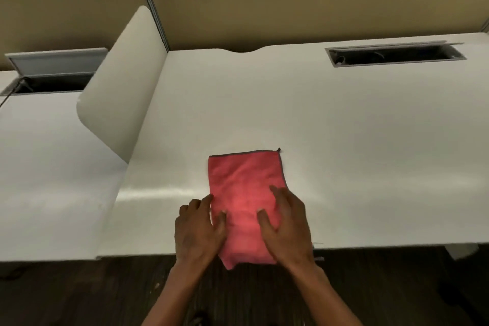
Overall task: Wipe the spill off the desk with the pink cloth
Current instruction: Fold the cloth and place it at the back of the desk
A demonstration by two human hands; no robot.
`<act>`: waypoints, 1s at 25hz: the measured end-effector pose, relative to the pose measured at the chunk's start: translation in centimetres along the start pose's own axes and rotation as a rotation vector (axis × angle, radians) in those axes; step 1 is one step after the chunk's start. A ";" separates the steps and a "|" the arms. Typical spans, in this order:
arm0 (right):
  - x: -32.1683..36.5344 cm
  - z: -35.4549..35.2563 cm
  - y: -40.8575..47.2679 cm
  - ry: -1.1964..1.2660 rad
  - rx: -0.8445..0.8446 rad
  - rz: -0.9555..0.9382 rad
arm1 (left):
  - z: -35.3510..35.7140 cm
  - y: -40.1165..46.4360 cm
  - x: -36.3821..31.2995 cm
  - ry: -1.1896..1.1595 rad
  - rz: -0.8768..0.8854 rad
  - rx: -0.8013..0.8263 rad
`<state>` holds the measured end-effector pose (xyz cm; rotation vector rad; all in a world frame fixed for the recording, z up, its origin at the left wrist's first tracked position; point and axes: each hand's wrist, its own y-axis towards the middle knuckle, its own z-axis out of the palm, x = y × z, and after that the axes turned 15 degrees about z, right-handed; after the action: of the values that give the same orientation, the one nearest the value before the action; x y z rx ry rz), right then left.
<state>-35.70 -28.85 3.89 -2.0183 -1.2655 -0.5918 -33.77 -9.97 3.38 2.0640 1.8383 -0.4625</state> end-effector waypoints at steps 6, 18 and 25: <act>1.5 -1.7 3.9 -0.109 -0.038 0.195 | -1.0 2.2 -1.6 -0.170 -0.151 -0.012; 1.6 -3.0 4.4 0.113 0.068 0.270 | -1.3 3.9 -1.9 -0.308 -0.107 -0.037; 0.7 -3.7 5.2 0.163 0.074 0.201 | -1.1 4.4 -1.2 -0.303 -0.089 -0.025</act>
<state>-30.78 -32.76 5.34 -1.9632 -0.9618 -0.5904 -29.55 -11.01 5.01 1.7863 1.7477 -0.7274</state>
